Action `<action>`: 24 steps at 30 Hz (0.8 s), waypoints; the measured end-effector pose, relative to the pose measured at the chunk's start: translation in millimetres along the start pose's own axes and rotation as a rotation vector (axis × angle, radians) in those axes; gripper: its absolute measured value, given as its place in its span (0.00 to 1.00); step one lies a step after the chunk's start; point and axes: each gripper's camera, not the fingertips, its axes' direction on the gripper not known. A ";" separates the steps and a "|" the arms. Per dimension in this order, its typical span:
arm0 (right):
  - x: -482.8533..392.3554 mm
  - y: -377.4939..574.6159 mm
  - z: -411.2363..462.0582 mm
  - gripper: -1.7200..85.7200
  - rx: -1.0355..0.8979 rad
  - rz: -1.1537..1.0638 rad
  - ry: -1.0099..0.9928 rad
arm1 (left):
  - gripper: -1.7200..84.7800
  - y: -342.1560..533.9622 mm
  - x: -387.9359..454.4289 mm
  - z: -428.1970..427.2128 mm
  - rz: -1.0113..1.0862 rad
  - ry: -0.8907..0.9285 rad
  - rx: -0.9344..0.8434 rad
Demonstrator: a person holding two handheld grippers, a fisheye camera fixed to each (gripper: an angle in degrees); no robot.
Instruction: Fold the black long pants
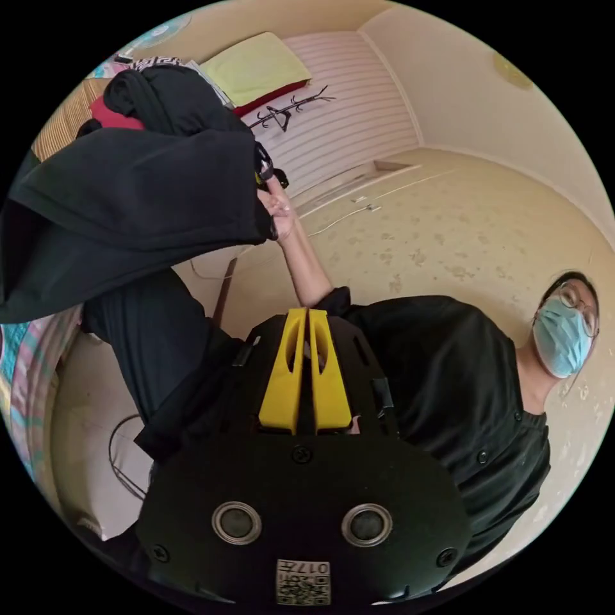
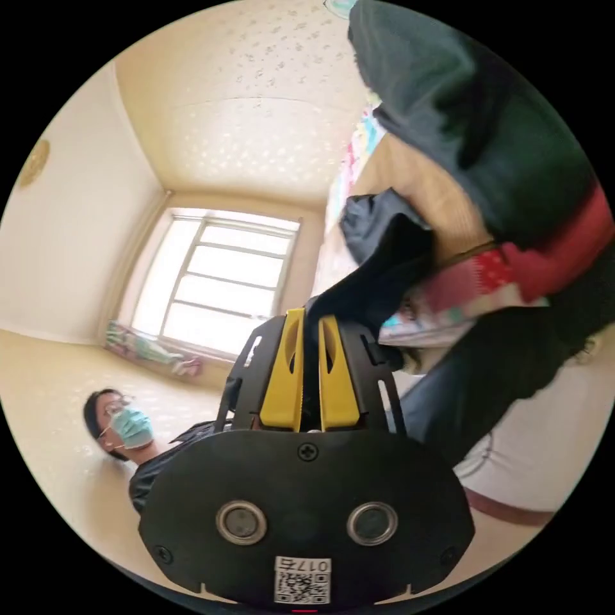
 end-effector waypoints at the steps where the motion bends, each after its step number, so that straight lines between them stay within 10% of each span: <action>1: 11.3 9.5 -8.5 0.07 0.031 0.078 0.195 | 0.01 3.0 1.3 6.6 0.005 -0.058 -0.017; 4: 55.8 44.2 -15.5 0.11 0.105 0.344 0.521 | 0.01 13.6 -5.3 2.4 -0.018 -0.081 0.037; 16: 8.1 136.8 83.8 0.20 0.273 0.378 0.646 | 0.01 53.6 -13.4 -30.0 -0.043 -0.156 0.296; 24: -9.0 146.5 96.2 0.08 0.272 0.275 0.405 | 0.01 63.8 -19.3 -28.3 -0.054 -0.162 0.298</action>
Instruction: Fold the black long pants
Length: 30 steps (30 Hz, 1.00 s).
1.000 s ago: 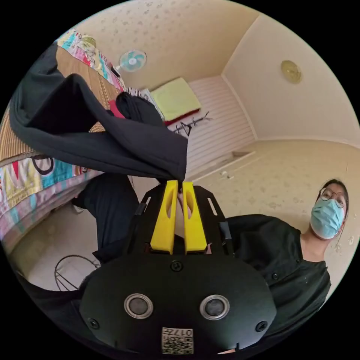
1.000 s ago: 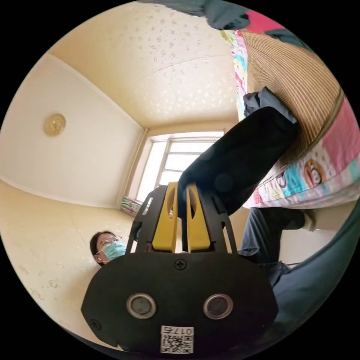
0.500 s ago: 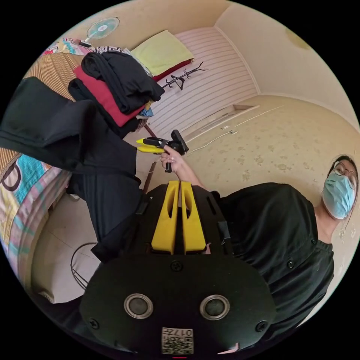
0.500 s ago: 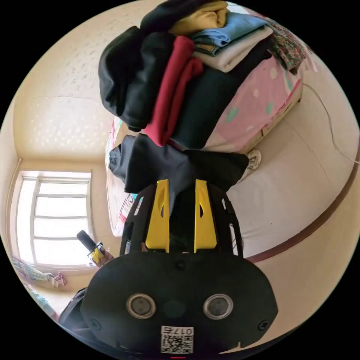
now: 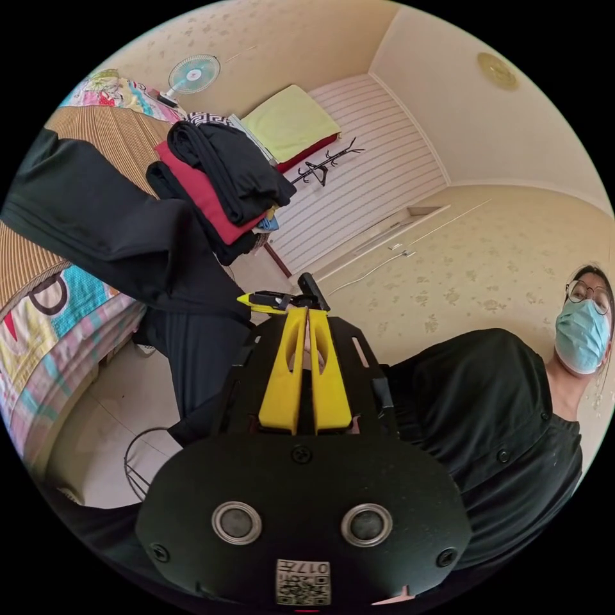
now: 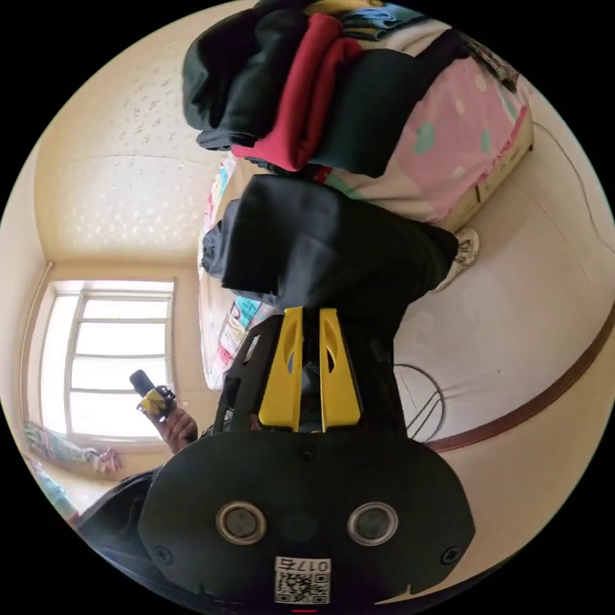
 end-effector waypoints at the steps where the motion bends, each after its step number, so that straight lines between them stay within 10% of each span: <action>1: -10.1 2.0 -15.3 0.07 0.022 -0.090 -0.090 | 0.01 0.9 -0.3 -0.6 0.002 -0.002 0.001; 6: -16.3 21.6 -58.9 0.06 -0.012 -0.345 -0.246 | 0.01 4.1 -4.8 -4.7 -0.003 0.009 0.022; 23: 174.4 96.4 -35.0 0.28 0.222 0.317 -0.753 | 0.01 19.4 -19.0 -29.9 -0.038 0.010 0.056; 30: 100.9 99.0 -37.3 0.20 0.210 0.137 -0.534 | 0.01 24.0 -24.2 -43.7 -0.054 0.011 0.075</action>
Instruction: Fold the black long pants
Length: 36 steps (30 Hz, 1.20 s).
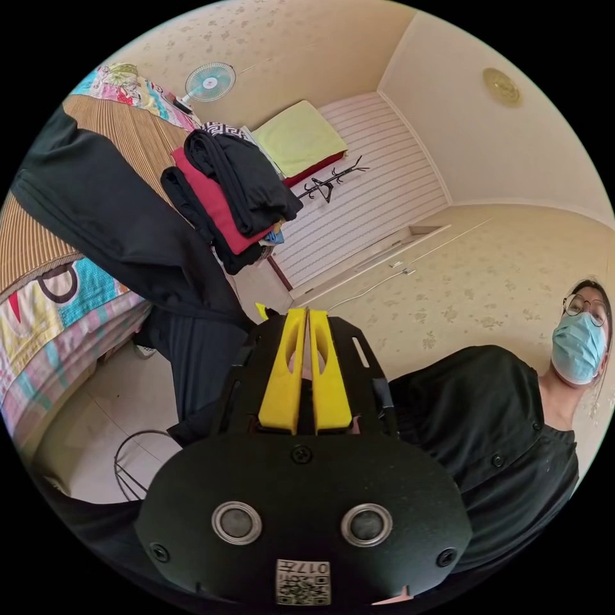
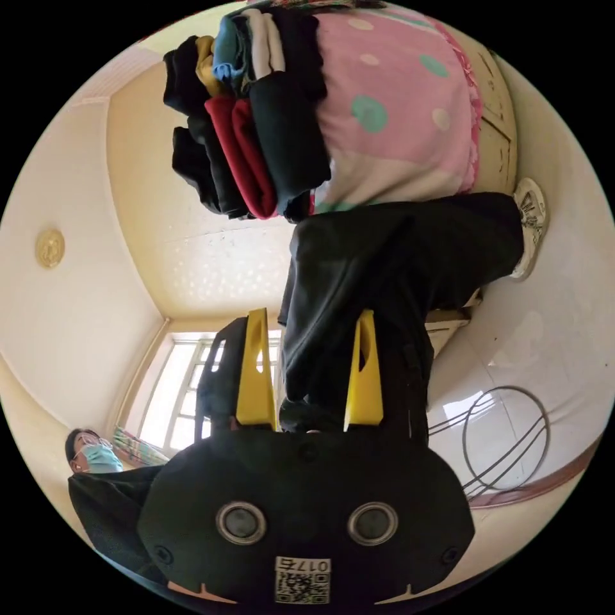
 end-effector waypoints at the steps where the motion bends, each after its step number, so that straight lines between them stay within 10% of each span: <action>1: -9.7 7.5 2.9 0.15 -0.015 -0.029 0.070 | 0.01 0.5 -1.3 -1.9 -0.004 0.002 0.003; 14: -237.5 108.0 57.1 0.04 -0.286 -0.785 -0.059 | 0.01 -25.7 -15.0 -46.0 -0.068 -0.099 0.067; 23: -313.1 214.1 114.9 0.04 -0.452 -1.114 -0.055 | 0.01 -131.5 -44.8 -49.2 0.024 -0.507 -0.048; 28: -332.3 225.1 178.1 0.04 -0.500 -1.231 -0.018 | 0.01 -107.3 -109.8 1.2 -0.075 -0.253 -0.258; 36: -329.2 120.3 470.2 0.12 -0.622 -0.907 0.349 | 0.01 -86.7 -166.7 -60.7 -0.263 -0.098 0.001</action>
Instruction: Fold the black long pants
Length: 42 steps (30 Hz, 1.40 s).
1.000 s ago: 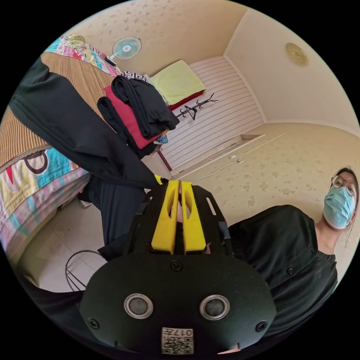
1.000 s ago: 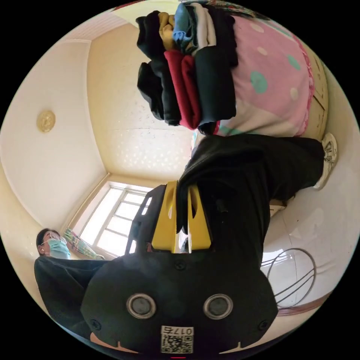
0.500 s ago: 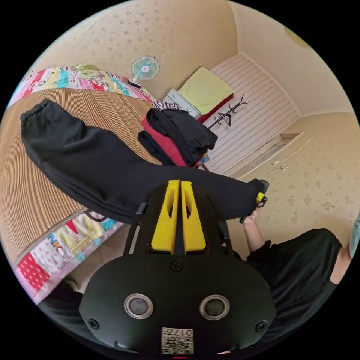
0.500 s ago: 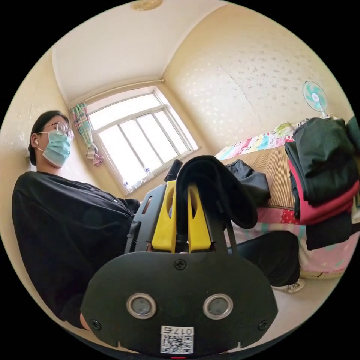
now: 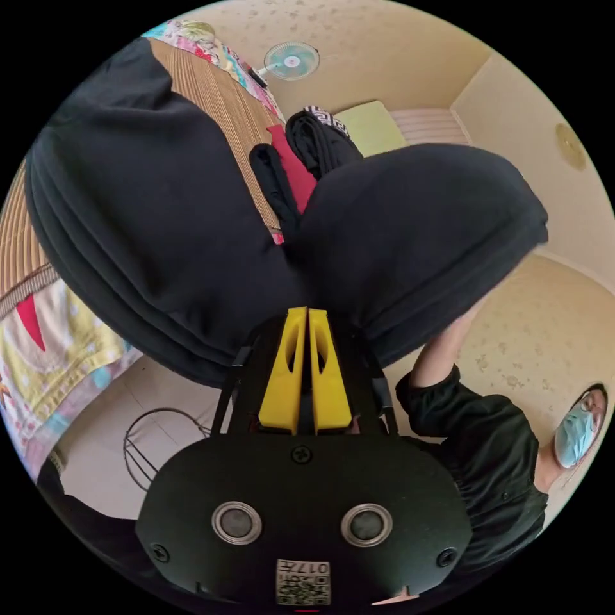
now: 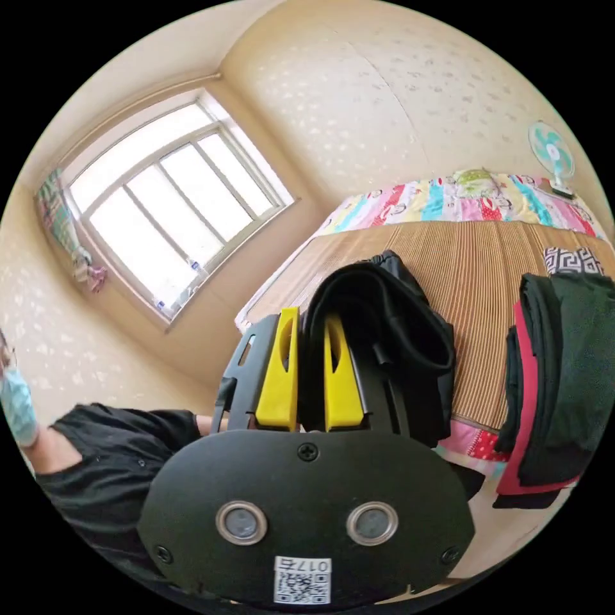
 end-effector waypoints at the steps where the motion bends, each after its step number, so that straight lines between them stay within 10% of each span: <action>1: 29.4 -34.6 41.9 0.15 -0.075 0.074 -0.024 | 0.01 -0.5 -11.3 -16.5 -0.050 -0.010 0.053; 23: 374.3 277.1 167.4 0.20 0.043 0.801 -0.123 | 0.02 56.7 -67.6 -71.7 -0.284 0.006 0.139; 34: 345.2 277.3 125.9 0.03 0.134 0.599 -0.169 | 0.02 60.5 -12.9 -174.6 -0.322 0.016 0.449; 42: 235.6 298.7 53.3 0.02 0.091 0.377 -0.051 | 0.01 -41.4 72.6 -162.8 -0.063 -0.272 0.290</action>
